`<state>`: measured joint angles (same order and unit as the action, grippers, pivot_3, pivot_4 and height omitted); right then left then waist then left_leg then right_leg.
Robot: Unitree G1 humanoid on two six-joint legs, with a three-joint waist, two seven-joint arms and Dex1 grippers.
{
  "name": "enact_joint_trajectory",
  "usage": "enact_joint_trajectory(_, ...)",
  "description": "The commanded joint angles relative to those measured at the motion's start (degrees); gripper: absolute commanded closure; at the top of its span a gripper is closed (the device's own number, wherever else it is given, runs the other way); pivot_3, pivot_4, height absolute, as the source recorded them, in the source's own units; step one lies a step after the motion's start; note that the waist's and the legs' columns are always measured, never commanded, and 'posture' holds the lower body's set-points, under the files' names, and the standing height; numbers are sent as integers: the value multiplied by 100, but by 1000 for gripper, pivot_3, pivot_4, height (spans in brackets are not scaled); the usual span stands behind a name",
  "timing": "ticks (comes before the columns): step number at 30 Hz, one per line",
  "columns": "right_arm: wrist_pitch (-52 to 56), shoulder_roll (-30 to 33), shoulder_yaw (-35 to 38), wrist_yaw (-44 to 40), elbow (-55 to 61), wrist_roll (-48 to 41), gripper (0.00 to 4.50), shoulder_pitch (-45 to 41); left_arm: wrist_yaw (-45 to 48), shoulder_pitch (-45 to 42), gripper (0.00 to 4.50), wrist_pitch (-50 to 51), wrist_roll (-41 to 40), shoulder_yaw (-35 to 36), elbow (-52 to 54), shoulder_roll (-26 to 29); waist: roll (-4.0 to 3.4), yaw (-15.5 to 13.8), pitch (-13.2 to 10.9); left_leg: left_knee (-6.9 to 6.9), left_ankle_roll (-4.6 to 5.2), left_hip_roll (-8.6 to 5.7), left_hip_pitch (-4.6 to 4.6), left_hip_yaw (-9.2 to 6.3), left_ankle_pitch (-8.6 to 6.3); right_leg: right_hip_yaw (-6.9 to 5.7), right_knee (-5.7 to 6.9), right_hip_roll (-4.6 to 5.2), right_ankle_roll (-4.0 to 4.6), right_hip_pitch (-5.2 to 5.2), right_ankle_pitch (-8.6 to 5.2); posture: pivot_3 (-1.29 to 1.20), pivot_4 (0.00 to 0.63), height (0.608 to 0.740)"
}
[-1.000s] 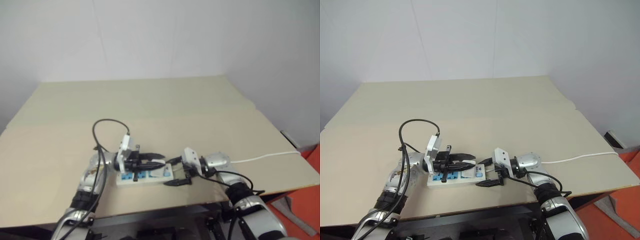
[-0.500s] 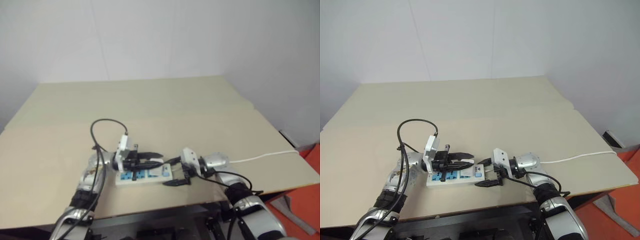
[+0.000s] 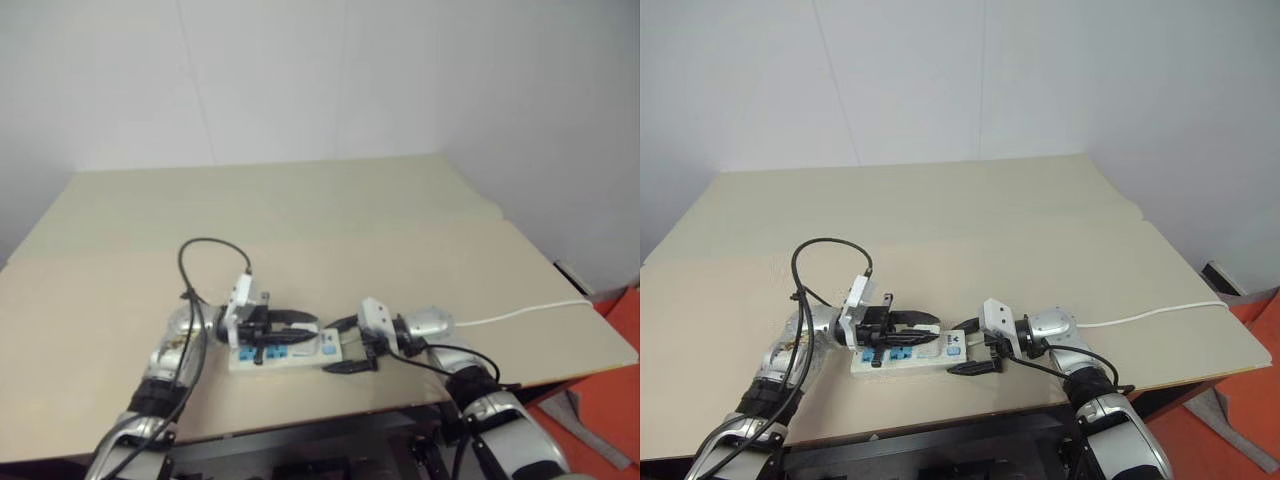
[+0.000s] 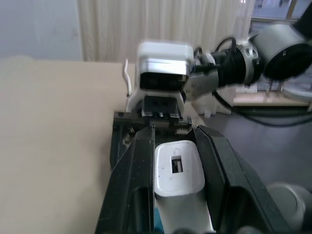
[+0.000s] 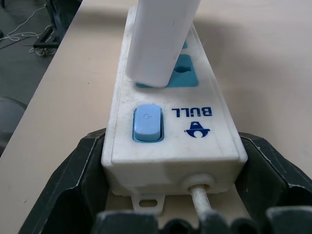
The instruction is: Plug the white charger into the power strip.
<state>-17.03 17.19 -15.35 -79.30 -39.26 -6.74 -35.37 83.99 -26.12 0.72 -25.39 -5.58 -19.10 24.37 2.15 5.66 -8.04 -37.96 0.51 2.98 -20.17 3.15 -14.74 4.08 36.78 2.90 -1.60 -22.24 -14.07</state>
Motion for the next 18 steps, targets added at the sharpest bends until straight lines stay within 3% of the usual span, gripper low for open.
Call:
enact_joint_trajectory(1,-28,-43,-230,145,-209,351,1053,46,-140,305,3506,-135,305,-33,-65,156,-1,2,1,0,0,0,0,0,0,1,0,0,1,0,0,0,150,740)
enact_joint_trajectory(10,-81,-23,-227,147,-225,380,1053,70,-506,689,3506,-666,382,181,-155,280,-2,1,8,8,0,3,4,-7,0,7,-1,1,2,0,1,0,150,740)
enact_joint_trajectory(18,-116,-25,-218,115,-197,376,1053,83,-172,826,3506,-1134,530,64,-562,582,-8,16,19,24,0,18,3,-7,0,23,0,-24,21,2,-8,0,150,740)
